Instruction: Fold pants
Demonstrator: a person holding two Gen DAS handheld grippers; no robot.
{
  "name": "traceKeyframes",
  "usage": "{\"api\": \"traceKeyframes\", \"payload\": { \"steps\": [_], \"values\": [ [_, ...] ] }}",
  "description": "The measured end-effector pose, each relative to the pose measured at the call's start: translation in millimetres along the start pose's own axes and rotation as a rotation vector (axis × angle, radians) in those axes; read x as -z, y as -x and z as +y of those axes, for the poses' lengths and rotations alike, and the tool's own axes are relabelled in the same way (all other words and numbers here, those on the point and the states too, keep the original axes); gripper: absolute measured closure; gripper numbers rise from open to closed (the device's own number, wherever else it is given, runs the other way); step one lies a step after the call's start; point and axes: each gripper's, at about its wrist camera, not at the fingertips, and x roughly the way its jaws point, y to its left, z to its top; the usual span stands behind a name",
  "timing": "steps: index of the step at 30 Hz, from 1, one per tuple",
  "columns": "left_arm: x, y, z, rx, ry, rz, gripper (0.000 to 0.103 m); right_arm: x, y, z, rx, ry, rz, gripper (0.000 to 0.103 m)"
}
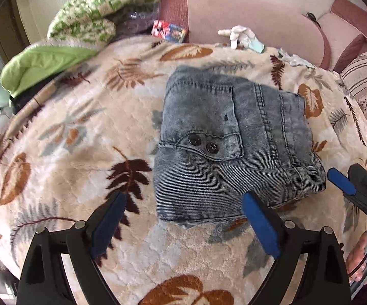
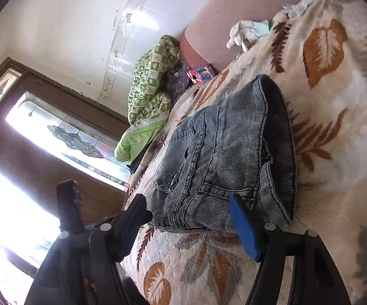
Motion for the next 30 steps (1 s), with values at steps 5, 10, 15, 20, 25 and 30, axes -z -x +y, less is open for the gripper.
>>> {"api": "traceKeyframes", "payload": {
  "steps": [5, 10, 15, 20, 25, 30],
  "values": [
    [5.4, 37.4, 3.8, -0.068, -0.004, -0.13, 0.009, 21.9, 32.6, 30.6, 0.103, 0.165, -0.116, 0.032],
    [15.2, 71.6, 8.1, -0.117, -0.008, -0.248, 0.009, 44.4, 61.0, 50.2, 0.199, 0.253, -0.222, 0.032],
    [23.9, 104.9, 8.4, -0.144, -0.013, -0.36, 0.009, 59.5, 80.8, 74.3, 0.276, 0.302, -0.292, 0.032],
    [31.5, 141.3, 9.1, -0.189, -0.005, -0.488, 0.008, 71.7, 85.3, 110.5, 0.347, 0.398, -0.322, 0.03],
    [41.6, 175.5, 13.8, -0.215, 0.021, -0.604, 0.003, 78.8, 84.7, 145.4, 0.433, 0.461, -0.359, 0.03],
    [49.1, 197.6, 21.9, -0.222, 0.052, -0.661, 0.0, 78.6, 88.3, 168.3, 0.515, 0.475, -0.407, 0.028]
  ]
}}
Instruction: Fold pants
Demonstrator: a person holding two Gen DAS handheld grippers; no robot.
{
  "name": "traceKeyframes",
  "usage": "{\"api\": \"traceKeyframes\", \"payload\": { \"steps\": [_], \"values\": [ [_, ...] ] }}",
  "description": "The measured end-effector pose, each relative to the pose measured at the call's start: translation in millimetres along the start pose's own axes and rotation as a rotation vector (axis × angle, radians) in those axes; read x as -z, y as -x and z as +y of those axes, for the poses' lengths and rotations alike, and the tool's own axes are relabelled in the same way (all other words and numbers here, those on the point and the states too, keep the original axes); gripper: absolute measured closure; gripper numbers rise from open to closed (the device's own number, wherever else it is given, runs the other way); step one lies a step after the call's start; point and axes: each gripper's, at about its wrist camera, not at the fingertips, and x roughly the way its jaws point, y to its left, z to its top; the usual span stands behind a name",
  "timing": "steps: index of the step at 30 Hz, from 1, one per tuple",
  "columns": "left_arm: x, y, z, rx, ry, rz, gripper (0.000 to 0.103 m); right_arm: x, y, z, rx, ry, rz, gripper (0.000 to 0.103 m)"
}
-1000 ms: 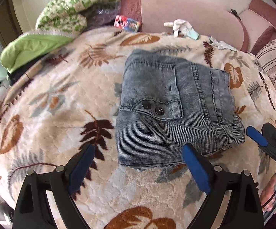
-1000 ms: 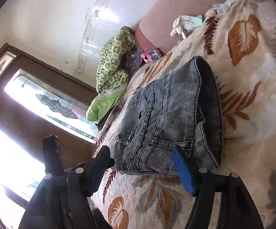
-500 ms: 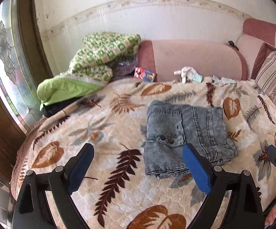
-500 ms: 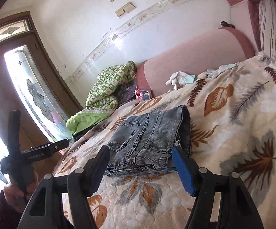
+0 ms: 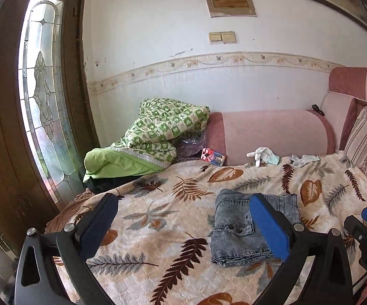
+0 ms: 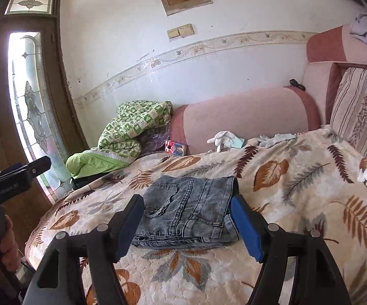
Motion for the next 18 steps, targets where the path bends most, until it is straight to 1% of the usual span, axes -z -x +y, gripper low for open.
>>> {"api": "traceKeyframes", "payload": {
  "steps": [2, 5, 9, 11, 12, 14, 16, 18],
  "values": [
    [-0.2, 1.2, 3.2, 0.025, 0.008, 0.015, 0.0, -3.1, 3.3, 5.2, 0.018, 0.012, -0.007, 0.028],
    [0.6, -4.6, 9.3, 0.069, 0.036, 0.055, 0.0, -4.1, 5.0, 14.2, 0.007, 0.049, -0.01, 0.027],
    [4.1, -8.0, 19.3, 0.098, 0.081, 0.064, 0.0, 2.1, -1.9, 24.1, -0.011, 0.093, 0.024, 0.027],
    [5.1, -10.0, 23.3, 0.121, 0.086, 0.066, 0.0, 6.4, -7.6, 27.2, -0.026, 0.103, 0.046, 0.027],
    [5.1, -10.6, 24.2, 0.124, 0.084, 0.067, 0.0, 8.1, -9.5, 27.9, -0.033, 0.104, 0.053, 0.027],
    [6.9, -9.0, 27.0, 0.121, 0.083, 0.041, 0.0, 10.8, -13.5, 30.1, -0.039, 0.11, 0.065, 0.027],
    [9.4, -7.7, 28.3, 0.099, 0.074, 0.013, 0.0, 13.2, -16.9, 31.4, -0.043, 0.118, 0.074, 0.027],
    [11.4, -11.7, 29.2, 0.083, 0.066, 0.022, 0.0, 14.4, -21.1, 30.1, -0.053, 0.108, 0.087, 0.027]
  ]
}}
